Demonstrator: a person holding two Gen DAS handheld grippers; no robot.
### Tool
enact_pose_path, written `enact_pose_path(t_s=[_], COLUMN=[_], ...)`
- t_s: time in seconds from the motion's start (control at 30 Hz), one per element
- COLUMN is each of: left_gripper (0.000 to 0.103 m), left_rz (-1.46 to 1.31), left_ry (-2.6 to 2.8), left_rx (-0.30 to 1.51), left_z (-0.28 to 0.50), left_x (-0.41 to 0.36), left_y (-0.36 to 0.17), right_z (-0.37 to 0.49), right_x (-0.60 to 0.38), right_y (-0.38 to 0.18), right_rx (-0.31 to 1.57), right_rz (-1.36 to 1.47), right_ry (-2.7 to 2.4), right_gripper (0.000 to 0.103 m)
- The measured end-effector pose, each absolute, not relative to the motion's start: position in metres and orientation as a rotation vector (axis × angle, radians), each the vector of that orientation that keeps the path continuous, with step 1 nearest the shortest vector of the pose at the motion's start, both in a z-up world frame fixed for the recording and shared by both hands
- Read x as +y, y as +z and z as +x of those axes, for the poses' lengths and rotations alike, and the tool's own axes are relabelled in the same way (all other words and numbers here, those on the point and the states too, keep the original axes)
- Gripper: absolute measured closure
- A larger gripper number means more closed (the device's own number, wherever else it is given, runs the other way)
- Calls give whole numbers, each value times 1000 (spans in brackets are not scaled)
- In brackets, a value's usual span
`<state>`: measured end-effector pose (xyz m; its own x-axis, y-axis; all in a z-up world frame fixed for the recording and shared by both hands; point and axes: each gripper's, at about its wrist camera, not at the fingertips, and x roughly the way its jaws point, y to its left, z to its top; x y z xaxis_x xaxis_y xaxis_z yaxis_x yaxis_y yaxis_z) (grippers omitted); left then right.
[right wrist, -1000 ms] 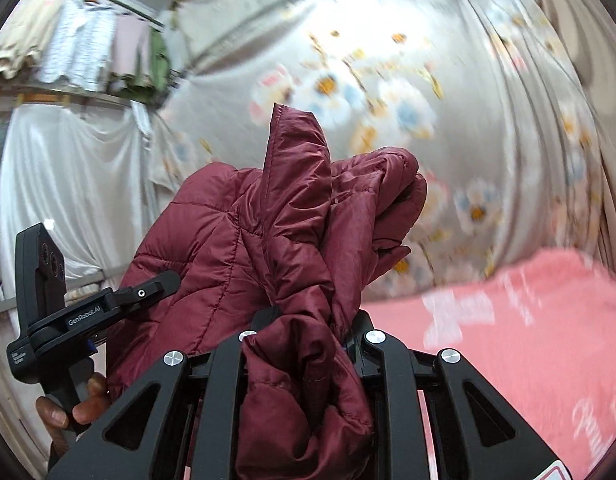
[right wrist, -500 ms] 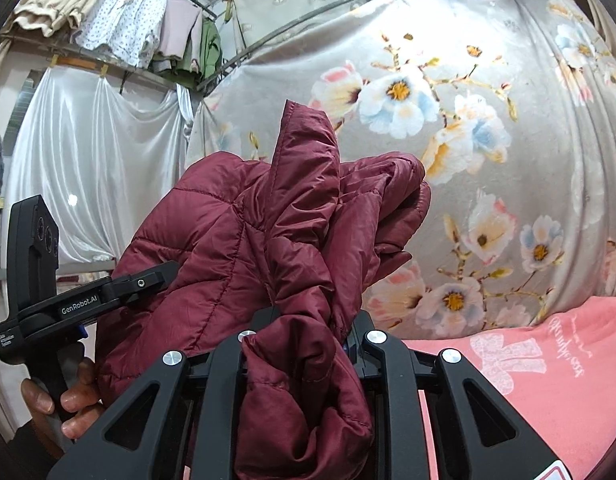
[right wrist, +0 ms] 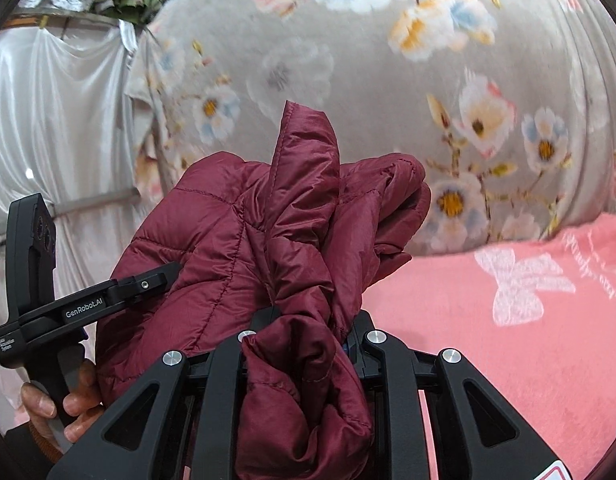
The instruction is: Fold large clothes
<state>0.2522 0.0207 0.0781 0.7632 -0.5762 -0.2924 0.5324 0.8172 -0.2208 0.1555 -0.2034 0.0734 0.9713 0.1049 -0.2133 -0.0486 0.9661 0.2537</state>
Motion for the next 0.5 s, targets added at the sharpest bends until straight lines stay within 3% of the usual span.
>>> enact_pose_path(t_s=[0.5], left_gripper=[55], left_rz=[-137], left_ry=[-537], left_rx=[643], left_z=[332], left_x=[-7], left_y=[-57], right_z=[234], right_x=[-223], right_y=[-51], right_rx=[513], right_rz=[309], right_ry=[17], right_gripper=[84])
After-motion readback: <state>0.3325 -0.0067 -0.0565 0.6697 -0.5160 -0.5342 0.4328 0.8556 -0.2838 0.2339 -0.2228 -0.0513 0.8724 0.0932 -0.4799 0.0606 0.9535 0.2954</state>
